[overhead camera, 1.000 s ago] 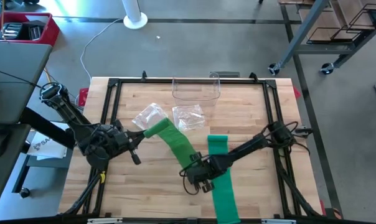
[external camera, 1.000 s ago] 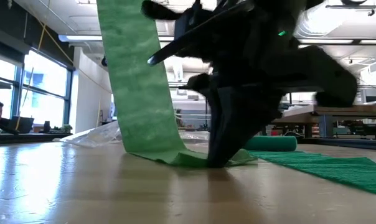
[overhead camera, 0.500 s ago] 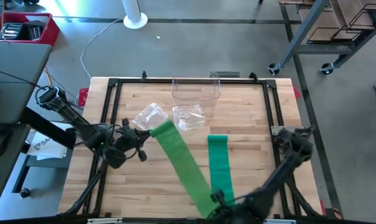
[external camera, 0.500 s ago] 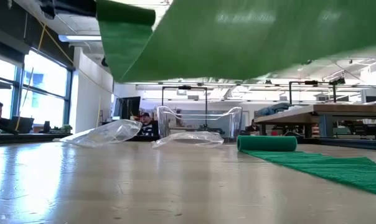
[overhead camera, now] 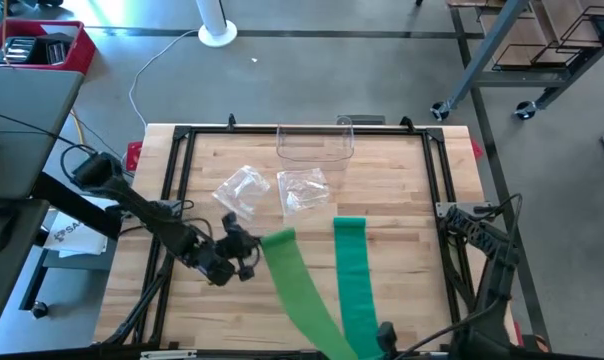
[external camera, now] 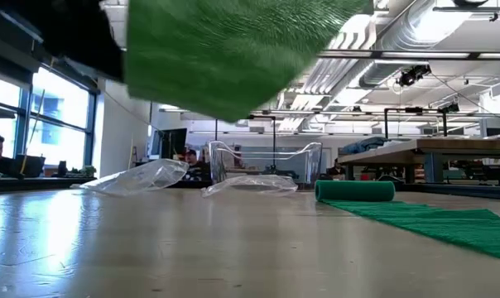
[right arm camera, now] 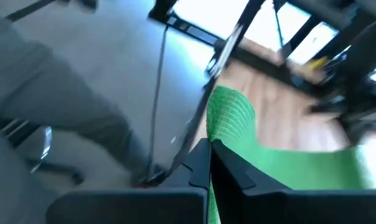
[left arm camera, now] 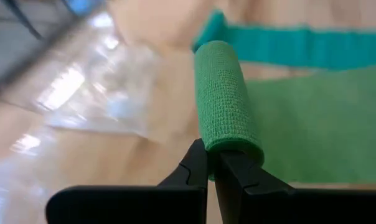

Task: Roll bandage
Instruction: Roll the green bandage on the table

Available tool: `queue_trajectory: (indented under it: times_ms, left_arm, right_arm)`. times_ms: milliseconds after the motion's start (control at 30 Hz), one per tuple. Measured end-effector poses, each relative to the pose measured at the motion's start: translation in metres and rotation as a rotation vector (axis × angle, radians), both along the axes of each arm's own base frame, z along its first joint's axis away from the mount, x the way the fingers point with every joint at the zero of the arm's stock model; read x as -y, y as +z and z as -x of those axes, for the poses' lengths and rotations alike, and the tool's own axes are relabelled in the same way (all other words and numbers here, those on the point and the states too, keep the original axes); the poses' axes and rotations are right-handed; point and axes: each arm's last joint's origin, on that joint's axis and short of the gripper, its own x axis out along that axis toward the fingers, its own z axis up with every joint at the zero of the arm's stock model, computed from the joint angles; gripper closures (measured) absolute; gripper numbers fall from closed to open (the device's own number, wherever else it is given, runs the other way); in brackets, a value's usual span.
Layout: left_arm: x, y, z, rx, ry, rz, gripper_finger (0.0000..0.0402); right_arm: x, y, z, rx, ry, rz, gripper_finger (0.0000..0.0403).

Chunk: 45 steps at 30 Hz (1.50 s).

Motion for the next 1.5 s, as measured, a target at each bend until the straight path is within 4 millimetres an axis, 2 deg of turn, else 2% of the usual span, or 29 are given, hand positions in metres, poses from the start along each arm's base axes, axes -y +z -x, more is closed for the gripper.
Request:
queue_trajectory:
  times_ms: [100,233,433,567,700,867,1000,1233,1367,1500]
  left_arm:
    - [0.011,-0.018,-0.004,-0.057,-0.037,0.028,0.0399]
    - [0.027,-0.034,-0.005,-0.099,-0.08,0.062,0.0399]
    - [0.054,-0.035,-0.008,-0.129,-0.164,0.1,0.0399]
    - [0.065,-0.04,-0.009,-0.157,-0.2,0.107,0.0399]
    - [0.07,-0.05,-0.008,-0.185,-0.205,0.093,0.0399]
    - [0.074,-0.059,-0.007,-0.203,-0.2,0.091,0.0399]
    - [0.078,-0.059,-0.006,-0.193,-0.213,0.104,0.0399]
    - [0.087,-0.058,-0.006,-0.169,-0.282,0.153,0.0399]
    - [0.088,-0.061,-0.006,-0.162,-0.266,0.136,0.0399]
    - [0.087,-0.064,-0.007,-0.137,-0.227,0.104,0.0399]
  right_arm:
    - [0.007,0.02,0.003,0.097,-0.05,0.053,0.0403]
    - [0.022,0.036,-0.007,0.207,-0.126,0.154,0.0403]
    - [0.057,0.051,-0.034,0.225,-0.209,0.197,0.0403]
    - [0.082,0.06,-0.049,0.237,-0.27,0.251,0.0403]
    - [0.106,0.075,-0.052,0.28,-0.37,0.319,0.0403]
    - [0.134,0.097,-0.048,0.321,-0.476,0.377,0.0403]
    - [0.156,0.109,-0.047,0.334,-0.528,0.354,0.0403]
    - [0.186,0.12,-0.054,0.329,-0.593,0.393,0.0403]
    - [0.197,0.132,-0.054,0.371,-0.621,0.381,0.0403]
    - [0.198,0.148,-0.05,0.44,-0.622,0.352,0.0403]
